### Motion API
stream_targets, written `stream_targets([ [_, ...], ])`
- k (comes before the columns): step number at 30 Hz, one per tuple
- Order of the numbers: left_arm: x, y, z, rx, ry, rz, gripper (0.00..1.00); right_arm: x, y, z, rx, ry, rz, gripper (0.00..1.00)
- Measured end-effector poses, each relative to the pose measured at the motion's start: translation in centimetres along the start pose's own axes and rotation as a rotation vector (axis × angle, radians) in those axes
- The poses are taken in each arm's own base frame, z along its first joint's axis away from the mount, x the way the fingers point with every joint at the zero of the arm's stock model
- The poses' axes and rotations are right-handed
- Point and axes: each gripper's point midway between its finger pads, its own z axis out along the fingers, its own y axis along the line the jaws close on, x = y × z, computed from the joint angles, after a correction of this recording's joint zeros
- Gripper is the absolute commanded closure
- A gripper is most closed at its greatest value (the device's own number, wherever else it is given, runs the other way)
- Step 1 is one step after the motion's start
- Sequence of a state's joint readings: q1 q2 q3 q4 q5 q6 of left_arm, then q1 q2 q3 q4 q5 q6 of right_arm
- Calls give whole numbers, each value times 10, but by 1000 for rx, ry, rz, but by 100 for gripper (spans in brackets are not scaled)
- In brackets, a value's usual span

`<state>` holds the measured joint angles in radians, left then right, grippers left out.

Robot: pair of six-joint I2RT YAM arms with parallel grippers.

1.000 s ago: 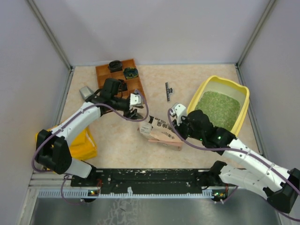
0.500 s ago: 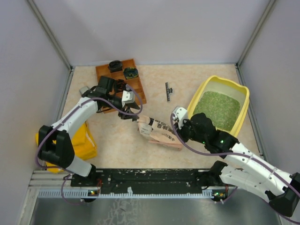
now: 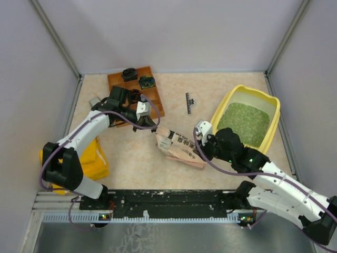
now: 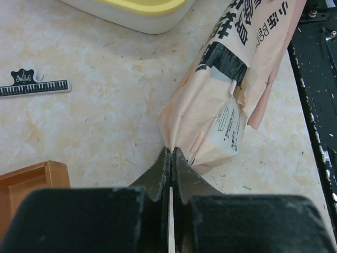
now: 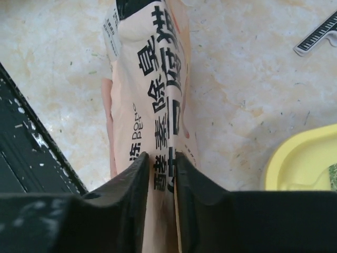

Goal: Fill the litter box with clean litter
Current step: Close the cat litter bag at the center of the board, then pick up the clamp at the center of the board.

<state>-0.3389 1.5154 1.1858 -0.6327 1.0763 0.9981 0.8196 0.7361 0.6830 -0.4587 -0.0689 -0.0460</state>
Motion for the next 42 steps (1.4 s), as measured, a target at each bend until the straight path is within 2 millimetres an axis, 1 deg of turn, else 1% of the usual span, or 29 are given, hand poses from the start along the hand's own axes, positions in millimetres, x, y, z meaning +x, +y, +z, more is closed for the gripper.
stream_targets([
  [1,-1,0,-1,-8,-9,1,100,0,1,-1,-3,6,9,57],
  [3,-2,-2,-2,-31,-24,-3,100,-5,4,-3,-18,19,34,55],
  [4,-1,-5,-3,-45,-31,-4,100,-13,6,-4,-26,15,44,55],
  [6,-1,-8,-5,-68,-34,-11,100,-36,8,-5,-39,-14,66,54],
  [8,0,-9,-8,-96,-31,-14,100,-59,10,-3,-48,-51,82,49],
  [9,0,-9,-9,-111,-28,-17,100,-67,10,-1,-54,-64,90,47],
  [11,-1,-6,-11,-140,-20,-11,100,-74,11,6,-58,-62,108,44],
  [14,-2,-3,-14,-171,-18,7,100,-76,8,20,-43,-21,139,42],
  [16,-3,-5,-16,-184,-18,23,100,-82,-1,31,-4,-1,166,42],
  [18,-4,-9,-17,-189,-18,33,100,-93,-19,39,62,0,207,42],
  [21,-6,-14,-15,-186,-26,55,100,-106,-60,52,192,-15,304,46],
  [22,-7,-15,-14,-185,-27,60,100,-109,-77,58,241,-20,342,47],
  [24,-5,-14,-13,-191,-25,69,100,-107,-101,68,308,-11,392,50],
  [26,-3,-15,-12,-199,-24,77,100,-100,-124,84,369,10,433,52],
  [28,-1,-15,-11,-211,-27,89,100,-89,-146,102,421,41,468,55],
  [30,1,-16,-10,-226,-29,94,100,-73,-165,120,461,84,504,57],
  [33,5,-16,-10,-255,-26,103,100,-53,-191,140,508,134,545,58],
  [37,6,-15,-11,-286,-24,116,100,-32,-227,164,559,173,592,57],
  [39,6,-16,-11,-299,-25,124,100,-24,-239,173,566,183,617,55],
  [42,6,-15,-12,-309,-26,124,100,-12,-258,186,573,196,655,54],
])
